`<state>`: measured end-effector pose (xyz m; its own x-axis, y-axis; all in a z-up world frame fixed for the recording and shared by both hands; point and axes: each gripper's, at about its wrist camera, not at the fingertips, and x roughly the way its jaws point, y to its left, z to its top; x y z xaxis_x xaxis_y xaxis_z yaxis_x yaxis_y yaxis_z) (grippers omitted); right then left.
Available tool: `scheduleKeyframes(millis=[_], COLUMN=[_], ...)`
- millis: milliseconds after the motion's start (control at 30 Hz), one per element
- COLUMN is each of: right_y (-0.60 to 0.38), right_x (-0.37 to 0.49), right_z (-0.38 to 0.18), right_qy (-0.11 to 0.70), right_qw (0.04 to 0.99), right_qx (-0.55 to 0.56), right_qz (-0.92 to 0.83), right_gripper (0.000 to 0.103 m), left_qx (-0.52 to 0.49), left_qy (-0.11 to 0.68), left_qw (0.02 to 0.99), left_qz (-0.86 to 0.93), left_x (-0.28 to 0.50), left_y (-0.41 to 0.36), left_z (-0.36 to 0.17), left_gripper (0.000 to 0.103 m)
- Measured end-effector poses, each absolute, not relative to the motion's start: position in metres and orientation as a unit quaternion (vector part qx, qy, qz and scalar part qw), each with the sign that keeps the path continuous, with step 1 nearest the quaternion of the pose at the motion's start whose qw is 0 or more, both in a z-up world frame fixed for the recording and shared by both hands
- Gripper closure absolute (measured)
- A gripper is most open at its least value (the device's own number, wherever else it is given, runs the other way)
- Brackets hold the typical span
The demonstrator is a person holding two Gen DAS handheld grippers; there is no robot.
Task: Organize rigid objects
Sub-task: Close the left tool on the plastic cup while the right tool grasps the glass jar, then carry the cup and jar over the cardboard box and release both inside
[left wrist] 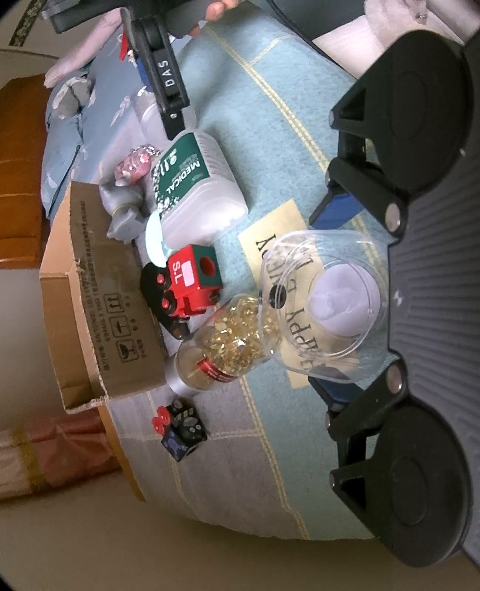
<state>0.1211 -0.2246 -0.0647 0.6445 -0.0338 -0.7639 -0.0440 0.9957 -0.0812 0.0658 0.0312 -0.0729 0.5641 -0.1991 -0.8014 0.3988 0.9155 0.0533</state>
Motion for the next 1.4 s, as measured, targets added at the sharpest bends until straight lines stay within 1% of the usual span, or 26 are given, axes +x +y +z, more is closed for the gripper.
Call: scheduleKeyframes(millis=[67,167,367,500,767,967,1133,1400], right_y=[-0.224,-0.222,-0.225,-0.225,-0.226,-0.228,-0.227,-0.227], right_x=[0.121,0.122,0.121,0.116,0.108,0.114,0.132,0.171], right_z=[-0.063,-0.062,-0.06,-0.053,-0.017,0.017,0.039,0.057], right_qy=[0.418,0.42,0.427,0.429,0.406,0.374,0.352,0.338], right_qw=[0.907,0.905,0.9,0.898,0.903,0.913,0.919,0.924], right_qx=[-0.055,-0.071,-0.08,-0.089,-0.1,-0.099,-0.095,-0.089], right_qz=[0.008,0.011,0.028,0.048,0.096,0.127,0.149,0.155], right_gripper=[0.001,0.008,0.008,0.008,0.008,0.008,0.008,0.008], left_qx=[0.119,0.115,0.098,0.101,0.102,0.111,0.122,0.138], left_qy=[0.439,0.444,0.453,0.447,0.425,0.39,0.364,0.358], left_qw=[0.874,0.872,0.869,0.871,0.882,0.898,0.908,0.908], left_qz=[-0.17,-0.169,-0.174,-0.179,-0.177,-0.171,-0.171,-0.168], left_x=[0.067,0.069,0.069,0.064,0.074,0.098,0.133,0.207], left_y=[0.03,0.031,0.034,0.033,0.029,0.022,0.013,-0.009], left_z=[-0.075,-0.076,-0.071,-0.058,-0.02,0.016,0.043,0.056], left_gripper=[0.023,0.026,0.027,0.027,0.027,0.027,0.026,0.026])
